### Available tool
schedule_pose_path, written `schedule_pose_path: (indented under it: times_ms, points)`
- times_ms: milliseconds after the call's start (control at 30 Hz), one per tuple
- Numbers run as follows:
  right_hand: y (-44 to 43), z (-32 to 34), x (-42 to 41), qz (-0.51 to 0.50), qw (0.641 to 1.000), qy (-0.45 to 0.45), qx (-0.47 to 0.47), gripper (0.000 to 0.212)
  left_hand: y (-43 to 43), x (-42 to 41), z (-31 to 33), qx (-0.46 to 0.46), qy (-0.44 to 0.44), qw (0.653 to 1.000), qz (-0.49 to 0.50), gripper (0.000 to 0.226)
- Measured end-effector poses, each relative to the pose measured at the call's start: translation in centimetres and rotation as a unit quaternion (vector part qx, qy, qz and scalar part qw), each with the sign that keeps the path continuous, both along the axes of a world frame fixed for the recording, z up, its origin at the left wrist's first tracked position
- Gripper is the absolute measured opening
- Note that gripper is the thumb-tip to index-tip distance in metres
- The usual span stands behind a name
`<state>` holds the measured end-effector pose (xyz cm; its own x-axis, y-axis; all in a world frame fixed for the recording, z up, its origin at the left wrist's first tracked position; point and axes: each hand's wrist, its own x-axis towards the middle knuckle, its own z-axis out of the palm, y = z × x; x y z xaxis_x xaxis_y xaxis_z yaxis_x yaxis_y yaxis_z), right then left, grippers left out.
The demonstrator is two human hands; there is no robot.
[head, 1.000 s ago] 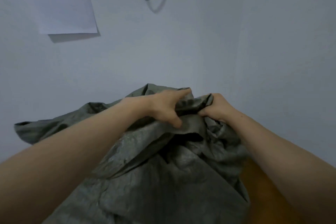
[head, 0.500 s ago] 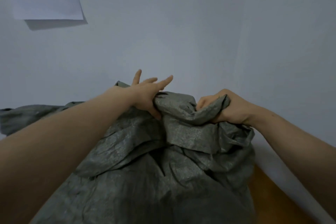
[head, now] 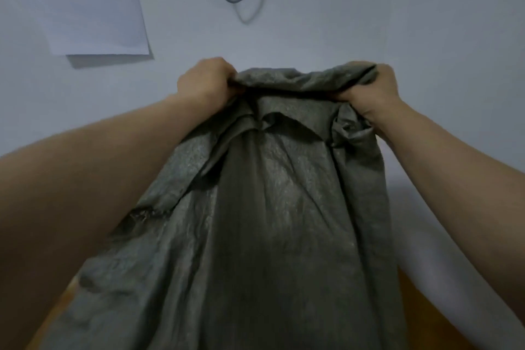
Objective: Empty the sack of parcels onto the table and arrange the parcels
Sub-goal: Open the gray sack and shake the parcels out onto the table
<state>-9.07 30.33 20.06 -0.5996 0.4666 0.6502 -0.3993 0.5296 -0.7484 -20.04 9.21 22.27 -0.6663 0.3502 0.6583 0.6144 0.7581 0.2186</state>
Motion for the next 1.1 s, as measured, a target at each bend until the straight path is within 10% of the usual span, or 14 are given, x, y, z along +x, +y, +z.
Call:
schedule_pose_path:
  times_ms: [500, 667, 833, 1000, 1100]
  points:
    - [0.0, -5.4, -0.9, -0.16, 0.964, -0.174, 0.12, 0.064, -0.3, 1.9, -6.9, -0.089, -0.101, 0.983, -0.127, 0.017]
    - [-4.1, -3.3, 0.9, 0.222, 0.937, -0.264, -0.043, 0.094, 0.2, 2.8, -7.3, -0.113, -0.074, 0.984, -0.115, 0.012]
    - [-5.9, -3.9, -0.6, 0.093, 0.864, -0.399, 0.293, 0.143, 0.5, 3.9, -7.2, -0.126, -0.084, 0.979, -0.134, 0.036]
    - [-7.0, -6.3, -3.6, 0.05, 0.867, -0.39, 0.307, 0.141, 0.6, 4.6, -7.6, -0.128, -0.053, 0.978, -0.154, 0.038]
    - [-7.5, -7.5, -4.6, 0.057, 0.891, -0.36, 0.272, 0.093, 0.1, 4.4, -7.7, -0.099, -0.077, 0.98, -0.155, 0.038]
